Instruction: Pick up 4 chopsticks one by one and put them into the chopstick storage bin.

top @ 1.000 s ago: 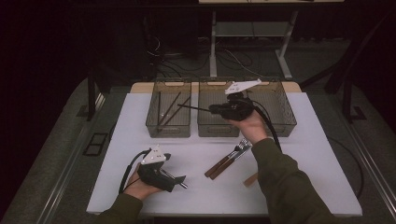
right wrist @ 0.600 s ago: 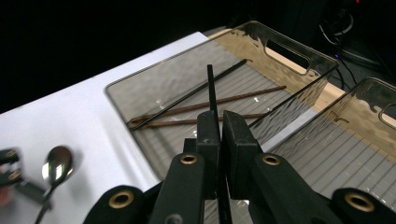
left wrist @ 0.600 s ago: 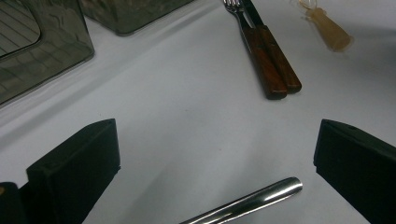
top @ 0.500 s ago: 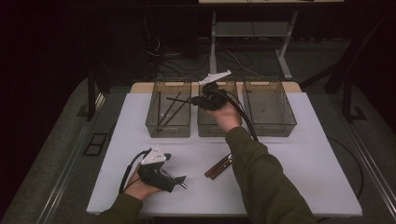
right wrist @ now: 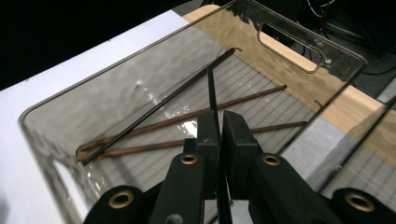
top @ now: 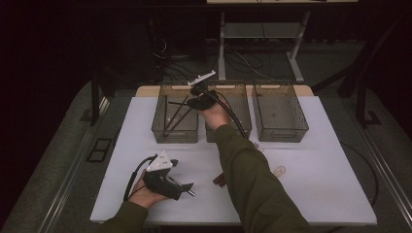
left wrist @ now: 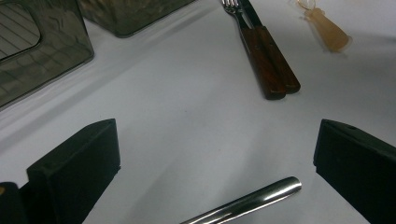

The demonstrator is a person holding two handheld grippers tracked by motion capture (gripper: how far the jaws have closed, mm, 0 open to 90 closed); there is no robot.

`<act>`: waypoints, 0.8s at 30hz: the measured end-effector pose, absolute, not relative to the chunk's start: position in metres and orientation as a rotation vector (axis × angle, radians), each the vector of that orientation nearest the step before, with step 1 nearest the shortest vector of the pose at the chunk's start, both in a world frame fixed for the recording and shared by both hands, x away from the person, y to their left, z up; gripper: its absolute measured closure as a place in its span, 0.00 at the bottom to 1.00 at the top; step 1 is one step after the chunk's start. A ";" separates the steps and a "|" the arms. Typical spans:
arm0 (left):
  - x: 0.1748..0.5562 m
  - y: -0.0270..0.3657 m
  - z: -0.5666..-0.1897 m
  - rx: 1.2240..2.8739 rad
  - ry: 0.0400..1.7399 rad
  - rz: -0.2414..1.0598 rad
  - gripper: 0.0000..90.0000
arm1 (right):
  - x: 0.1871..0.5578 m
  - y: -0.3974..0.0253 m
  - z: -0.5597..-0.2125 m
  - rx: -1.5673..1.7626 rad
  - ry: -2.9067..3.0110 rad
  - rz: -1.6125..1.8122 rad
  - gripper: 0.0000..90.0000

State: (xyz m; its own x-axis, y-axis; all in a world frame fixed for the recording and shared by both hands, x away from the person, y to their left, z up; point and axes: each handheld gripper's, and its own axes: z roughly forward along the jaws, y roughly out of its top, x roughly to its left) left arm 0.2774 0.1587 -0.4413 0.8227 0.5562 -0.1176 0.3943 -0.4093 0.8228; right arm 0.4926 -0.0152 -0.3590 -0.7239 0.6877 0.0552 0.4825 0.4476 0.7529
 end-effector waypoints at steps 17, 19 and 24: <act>0.277 0.159 -0.440 2.055 0.687 0.212 0.00 | 0.505 0.013 -0.377 1.043 2.454 1.051 0.92; 0.278 0.160 -0.440 2.054 0.686 0.213 0.00 | 0.505 0.012 -0.377 1.052 2.451 1.064 0.78; 0.278 0.158 -0.441 2.054 0.680 0.216 0.00 | 0.504 0.008 -0.371 1.046 2.444 1.082 0.65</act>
State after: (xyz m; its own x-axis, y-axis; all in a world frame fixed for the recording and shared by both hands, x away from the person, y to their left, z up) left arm 0.2782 0.1581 -0.4408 0.8311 0.5451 -0.1101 0.3813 -0.4145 0.8263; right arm 0.5039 0.0081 -0.3708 -0.7027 0.7103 0.0415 0.5081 0.4601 0.7281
